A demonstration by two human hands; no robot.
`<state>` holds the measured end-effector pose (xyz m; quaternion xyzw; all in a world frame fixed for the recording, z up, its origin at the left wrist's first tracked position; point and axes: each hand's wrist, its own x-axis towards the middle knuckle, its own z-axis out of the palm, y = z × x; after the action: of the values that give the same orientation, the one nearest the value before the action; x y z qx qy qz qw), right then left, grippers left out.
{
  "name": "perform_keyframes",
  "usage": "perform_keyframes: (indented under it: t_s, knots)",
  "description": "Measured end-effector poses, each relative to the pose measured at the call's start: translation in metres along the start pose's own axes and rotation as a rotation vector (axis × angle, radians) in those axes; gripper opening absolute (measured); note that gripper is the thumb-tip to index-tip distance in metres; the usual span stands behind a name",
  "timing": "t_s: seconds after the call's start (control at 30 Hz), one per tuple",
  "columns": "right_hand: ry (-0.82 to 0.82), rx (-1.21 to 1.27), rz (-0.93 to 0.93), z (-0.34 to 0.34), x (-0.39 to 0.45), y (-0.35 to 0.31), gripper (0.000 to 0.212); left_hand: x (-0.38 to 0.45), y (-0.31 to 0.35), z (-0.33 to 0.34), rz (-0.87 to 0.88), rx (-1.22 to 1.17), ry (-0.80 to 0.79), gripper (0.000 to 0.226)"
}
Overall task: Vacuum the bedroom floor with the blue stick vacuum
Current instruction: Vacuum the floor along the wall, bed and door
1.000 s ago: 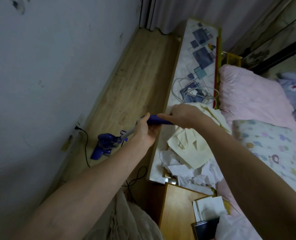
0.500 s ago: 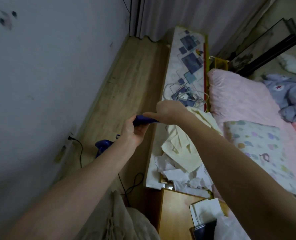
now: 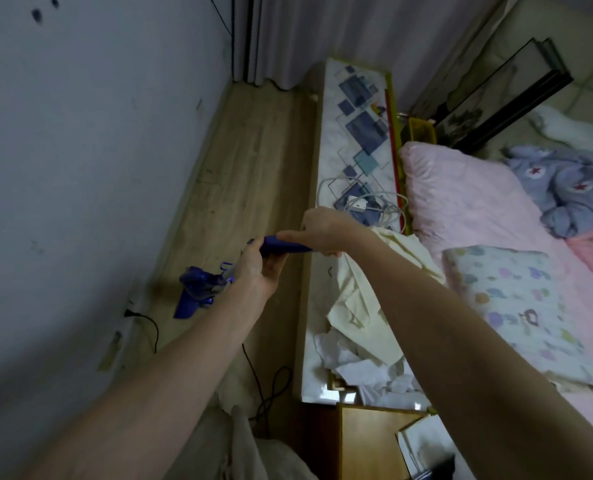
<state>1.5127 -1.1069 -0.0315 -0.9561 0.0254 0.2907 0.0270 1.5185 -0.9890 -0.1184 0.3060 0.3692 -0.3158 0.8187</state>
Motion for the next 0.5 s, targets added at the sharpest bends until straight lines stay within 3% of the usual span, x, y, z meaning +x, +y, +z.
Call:
perform_keyframes:
  t_s: [0.13, 0.23, 0.43, 0.5]
  knots:
    - [0.019, 0.173, 0.096, -0.007, 0.043, 0.006, 0.064, 0.026, 0.023, 0.010, 0.003, 0.037, 0.029, 0.017]
    - [-0.021, 0.253, 0.126, 0.003, 0.067, 0.008, 0.072, 0.045, 0.032, 0.006, 0.014, 0.061, 0.050, 0.036]
    - [-0.064, 0.252, 0.129, -0.015, 0.081, 0.012, 0.070, 0.055, 0.043, 0.018, -0.014, 0.016, 0.068, 0.051]
    - [-0.061, 0.237, 0.145, -0.022, 0.080, 0.020, 0.072, 0.049, 0.041, 0.028, -0.017, 0.025, 0.066, 0.046]
